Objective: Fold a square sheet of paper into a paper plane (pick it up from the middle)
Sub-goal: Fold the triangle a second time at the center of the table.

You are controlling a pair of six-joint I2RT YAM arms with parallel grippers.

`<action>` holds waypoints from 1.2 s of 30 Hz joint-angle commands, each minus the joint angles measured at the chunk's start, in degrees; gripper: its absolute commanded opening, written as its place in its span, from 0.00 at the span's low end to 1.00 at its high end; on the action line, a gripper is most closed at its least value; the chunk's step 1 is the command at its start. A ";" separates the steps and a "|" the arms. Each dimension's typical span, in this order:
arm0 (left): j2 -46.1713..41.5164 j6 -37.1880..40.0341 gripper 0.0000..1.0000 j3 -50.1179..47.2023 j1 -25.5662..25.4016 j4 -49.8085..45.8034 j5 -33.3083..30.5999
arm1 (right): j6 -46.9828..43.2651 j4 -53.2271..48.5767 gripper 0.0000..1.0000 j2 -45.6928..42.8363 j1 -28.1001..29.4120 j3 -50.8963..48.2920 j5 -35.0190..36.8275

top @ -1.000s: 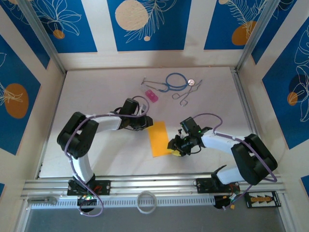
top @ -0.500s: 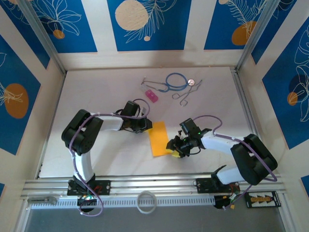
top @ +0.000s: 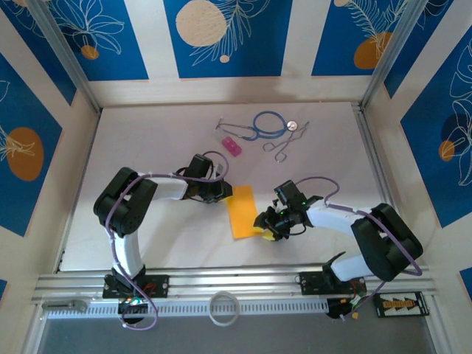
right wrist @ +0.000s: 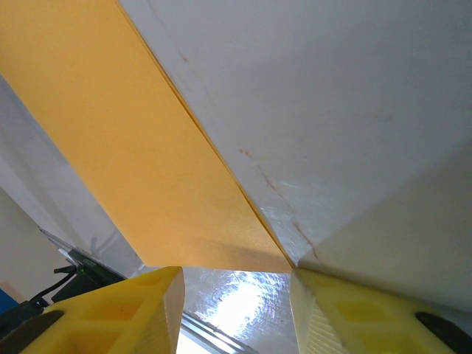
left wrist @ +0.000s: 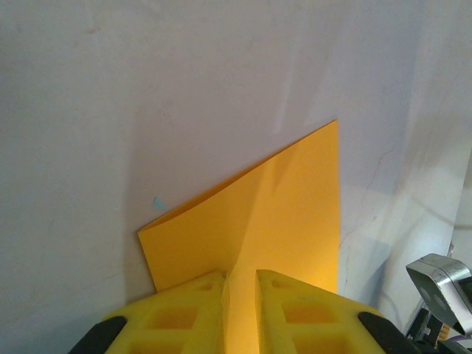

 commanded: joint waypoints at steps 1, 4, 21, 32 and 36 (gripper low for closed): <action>1.66 0.18 0.17 -1.69 -0.06 -1.85 -0.66 | 0.65 2.86 0.43 2.25 0.68 1.15 0.52; 1.70 0.04 0.17 -1.68 -0.10 -1.60 -0.41 | 0.64 3.36 0.42 3.17 0.83 1.90 0.45; 1.53 -0.31 0.17 -1.60 -0.07 -1.16 -0.38 | -0.96 -0.79 0.40 -1.93 1.83 2.46 2.63; 1.61 -0.50 0.17 -1.60 -0.05 -0.92 -0.22 | -1.56 -1.78 0.38 -2.84 1.92 3.91 1.84; 1.53 -0.55 0.17 -1.60 -0.10 -0.90 -0.18 | -1.70 -5.27 0.36 -3.82 2.19 4.26 3.18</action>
